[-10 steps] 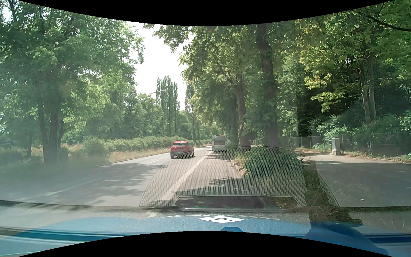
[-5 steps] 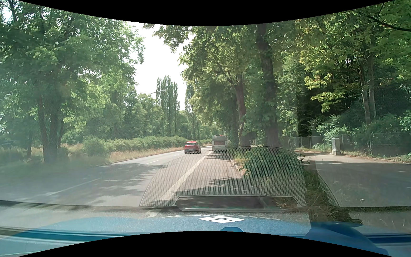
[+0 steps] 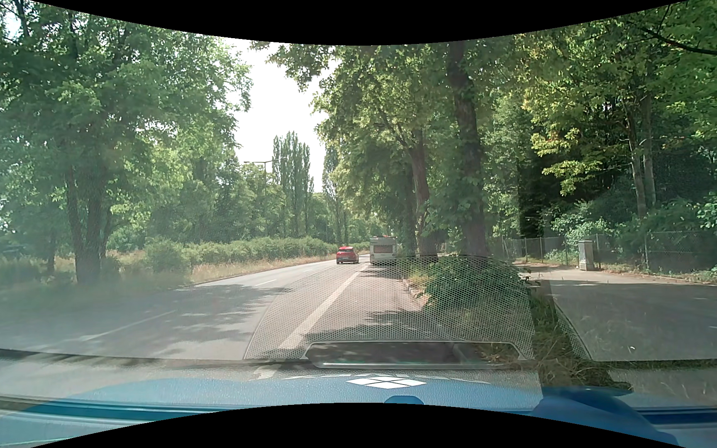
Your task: Follow the waypoints while adhering to traffic rules and regulations
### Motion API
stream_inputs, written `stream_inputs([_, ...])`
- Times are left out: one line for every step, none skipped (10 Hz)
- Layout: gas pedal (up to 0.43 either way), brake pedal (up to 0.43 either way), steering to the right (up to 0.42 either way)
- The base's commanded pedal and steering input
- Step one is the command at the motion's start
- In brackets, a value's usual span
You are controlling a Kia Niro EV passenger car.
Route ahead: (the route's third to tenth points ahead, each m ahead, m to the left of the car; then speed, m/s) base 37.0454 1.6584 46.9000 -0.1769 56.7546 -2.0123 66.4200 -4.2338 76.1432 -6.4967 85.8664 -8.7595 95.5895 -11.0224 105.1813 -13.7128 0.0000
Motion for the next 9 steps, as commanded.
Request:
stream_inputs([0.000, 0.390, 0.016])
stream_inputs([0.000, 0.396, 0.016])
stream_inputs([0.000, 0.396, 0.014])
stream_inputs([0.000, 0.390, 0.009])
stream_inputs([0.000, 0.390, 0.007])
stream_inputs([0.000, 0.396, 0.006])
stream_inputs([0.000, 0.390, 0.006])
stream_inputs([0.000, 0.396, 0.006])
stream_inputs([0.000, 0.390, 0.006])
